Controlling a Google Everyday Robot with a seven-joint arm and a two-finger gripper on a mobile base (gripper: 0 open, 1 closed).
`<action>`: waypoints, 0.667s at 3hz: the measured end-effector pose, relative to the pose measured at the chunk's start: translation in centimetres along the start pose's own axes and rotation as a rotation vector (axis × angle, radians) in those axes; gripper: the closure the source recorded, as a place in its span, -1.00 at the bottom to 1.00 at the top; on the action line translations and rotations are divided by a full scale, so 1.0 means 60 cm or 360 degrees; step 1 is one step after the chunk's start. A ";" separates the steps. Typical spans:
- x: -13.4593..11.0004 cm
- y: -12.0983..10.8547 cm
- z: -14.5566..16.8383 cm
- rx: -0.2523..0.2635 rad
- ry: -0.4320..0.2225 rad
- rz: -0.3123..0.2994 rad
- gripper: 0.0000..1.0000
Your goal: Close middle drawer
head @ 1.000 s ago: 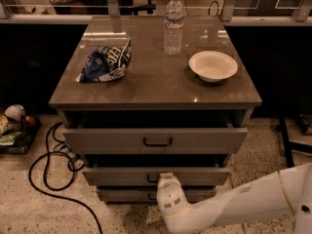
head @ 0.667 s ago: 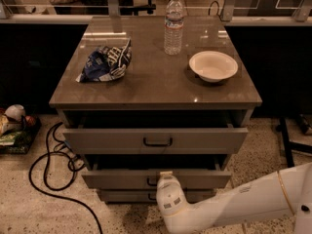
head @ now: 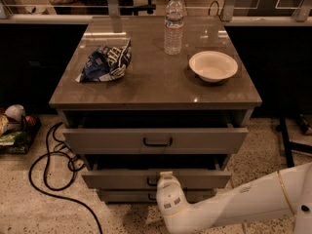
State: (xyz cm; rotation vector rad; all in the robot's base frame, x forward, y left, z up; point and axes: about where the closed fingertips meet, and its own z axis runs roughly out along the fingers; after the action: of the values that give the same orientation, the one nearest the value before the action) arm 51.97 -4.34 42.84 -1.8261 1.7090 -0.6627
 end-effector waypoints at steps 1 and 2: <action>0.000 -0.002 -0.002 0.0000 0.0000 0.0000 -0.09; 0.000 -0.003 -0.003 0.0000 0.0000 0.0000 0.42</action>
Offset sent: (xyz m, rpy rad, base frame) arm 0.0000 0.0000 0.0012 0.0000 0.0000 0.0000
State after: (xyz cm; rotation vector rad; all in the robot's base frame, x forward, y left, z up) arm 51.97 -4.34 43.08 -1.8261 1.7090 -0.6627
